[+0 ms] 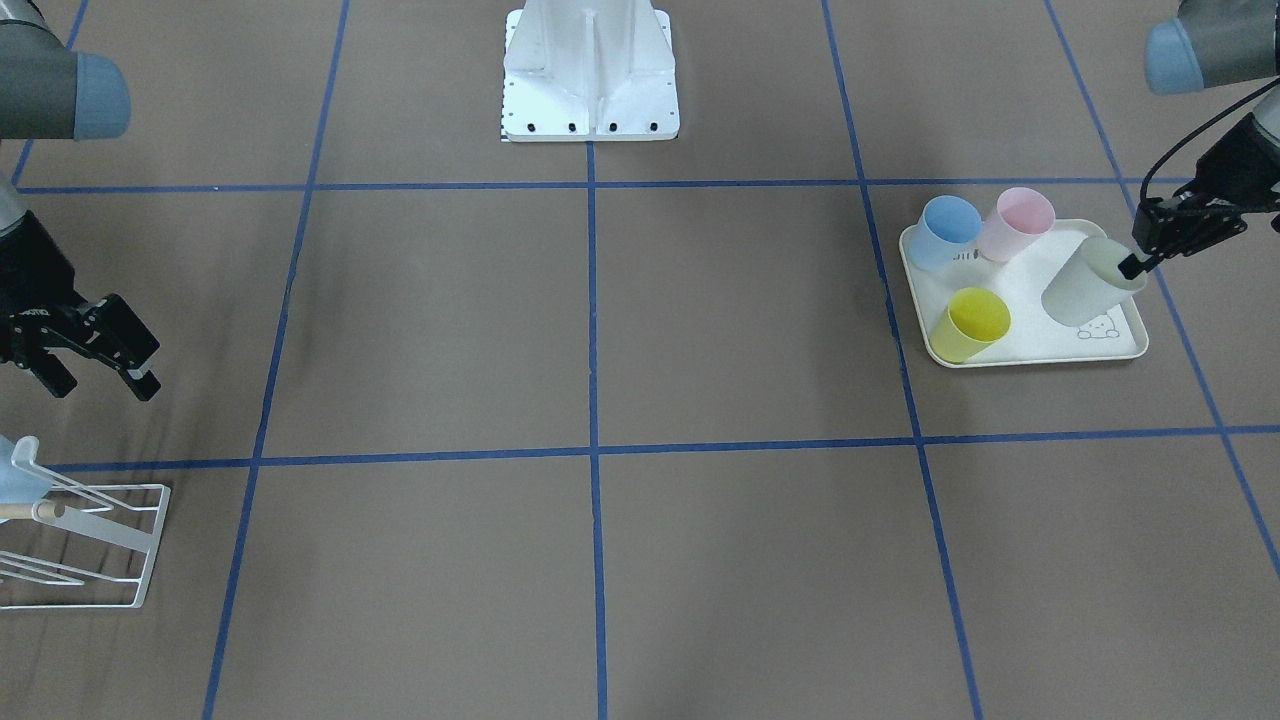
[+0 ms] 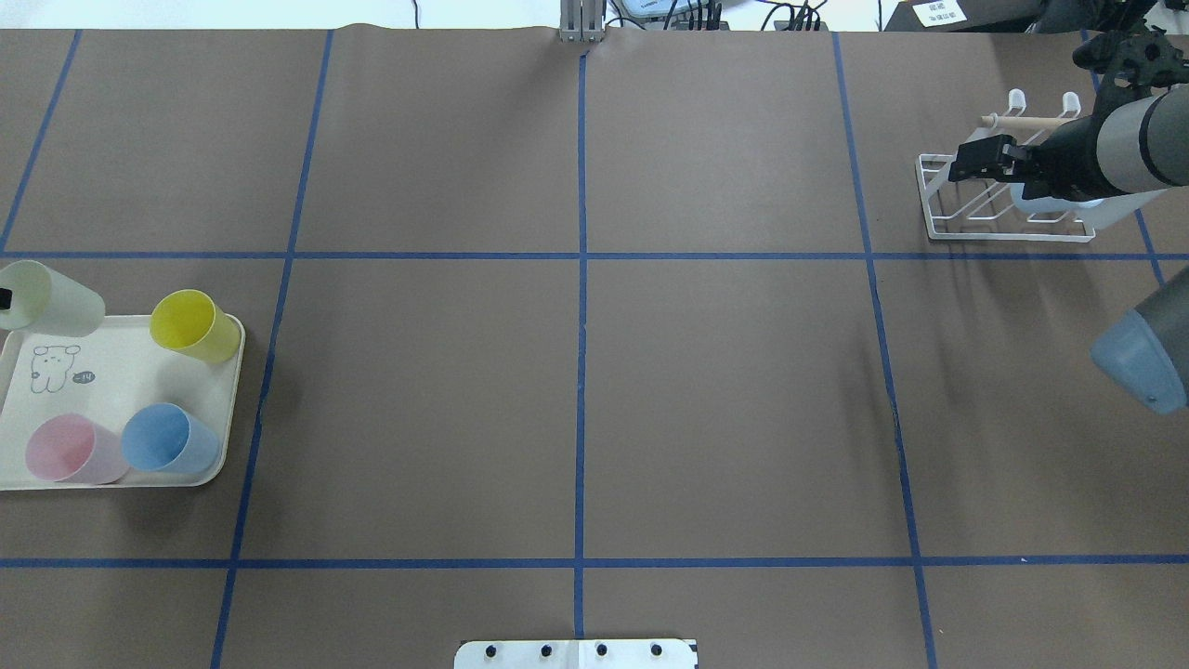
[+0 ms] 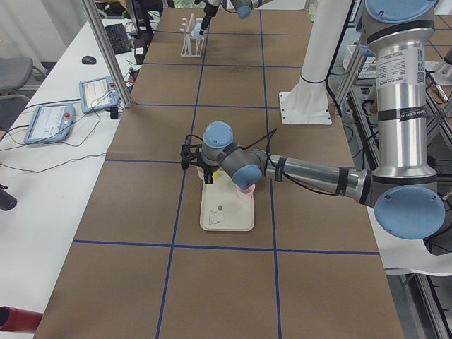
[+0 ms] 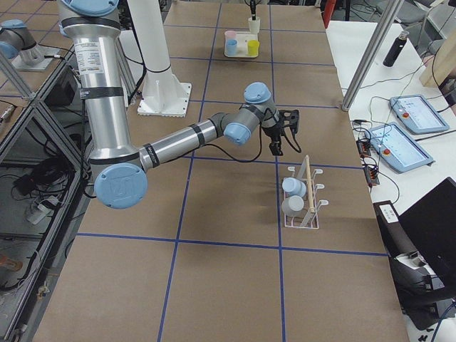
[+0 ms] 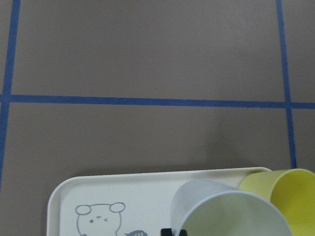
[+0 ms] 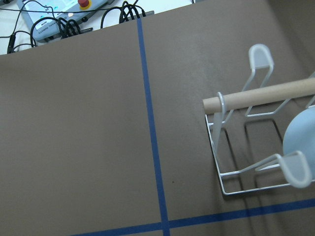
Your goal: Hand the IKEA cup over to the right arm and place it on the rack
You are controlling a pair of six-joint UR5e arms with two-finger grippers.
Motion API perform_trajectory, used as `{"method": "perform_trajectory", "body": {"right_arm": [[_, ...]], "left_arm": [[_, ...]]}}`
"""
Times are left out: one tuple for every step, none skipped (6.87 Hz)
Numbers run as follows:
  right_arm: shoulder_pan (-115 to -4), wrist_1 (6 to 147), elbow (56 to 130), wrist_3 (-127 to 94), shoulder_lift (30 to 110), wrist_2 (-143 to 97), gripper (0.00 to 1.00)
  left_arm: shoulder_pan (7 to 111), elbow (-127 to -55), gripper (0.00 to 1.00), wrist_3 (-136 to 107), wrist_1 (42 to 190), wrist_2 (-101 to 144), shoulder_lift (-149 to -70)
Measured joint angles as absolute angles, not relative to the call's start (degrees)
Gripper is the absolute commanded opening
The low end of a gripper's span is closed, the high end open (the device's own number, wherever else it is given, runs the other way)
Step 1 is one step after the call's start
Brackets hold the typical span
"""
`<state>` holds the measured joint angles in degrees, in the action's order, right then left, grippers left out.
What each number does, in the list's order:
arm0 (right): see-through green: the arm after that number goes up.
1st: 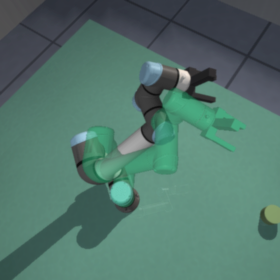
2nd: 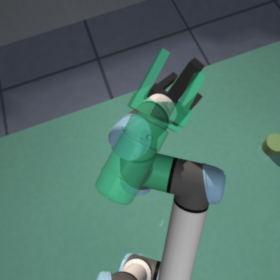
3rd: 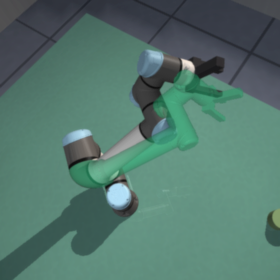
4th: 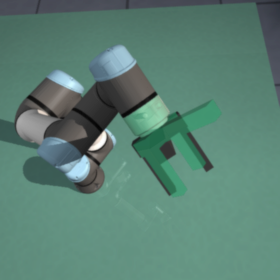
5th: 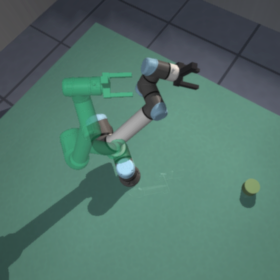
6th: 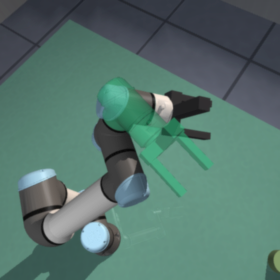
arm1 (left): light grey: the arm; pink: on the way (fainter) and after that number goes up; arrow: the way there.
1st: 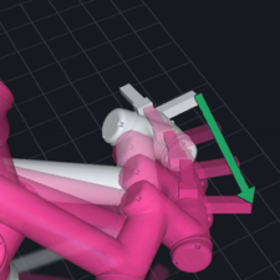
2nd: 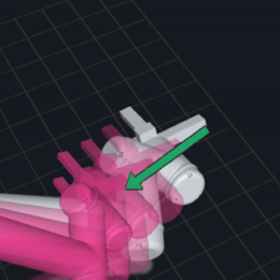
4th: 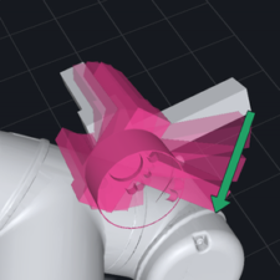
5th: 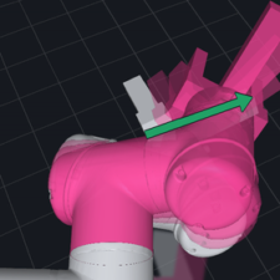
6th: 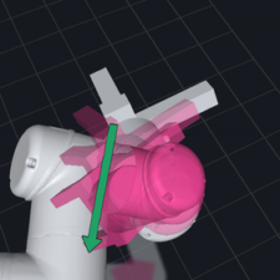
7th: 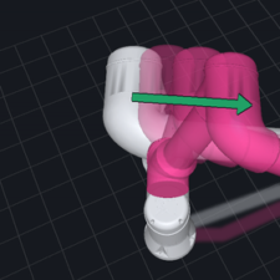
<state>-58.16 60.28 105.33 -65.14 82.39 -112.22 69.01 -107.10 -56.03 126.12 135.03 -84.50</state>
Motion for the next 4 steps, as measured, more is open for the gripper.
{"method": "perform_trajectory", "body": {"right_arm": [[-57.0, 58.4, 105.7, -68.9, 82.1, -112.2, 1.00], [-55.4, 54.6, 105.8, -74.8, 81.9, -112.2, 1.00], [-53.7, 50.3, 106.2, -81.3, 81.4, -112.3, 1.00], [-52.1, 46.5, 107.4, -87.8, 80.5, -112.5, 1.00]], "left_arm": [[68.9, -109.2, 0.00, -66.7, 126.1, 135.5, -88.8], [67.6, -110.0, 0.00, -76.4, 126.2, 135.5, -94.3], [64.6, -110.1, 0.00, -84.2, 126.9, 135.4, -99.5], [60.2, -109.5, 0.00, -91.8, 129.2, 134.0, -104.7]]}}
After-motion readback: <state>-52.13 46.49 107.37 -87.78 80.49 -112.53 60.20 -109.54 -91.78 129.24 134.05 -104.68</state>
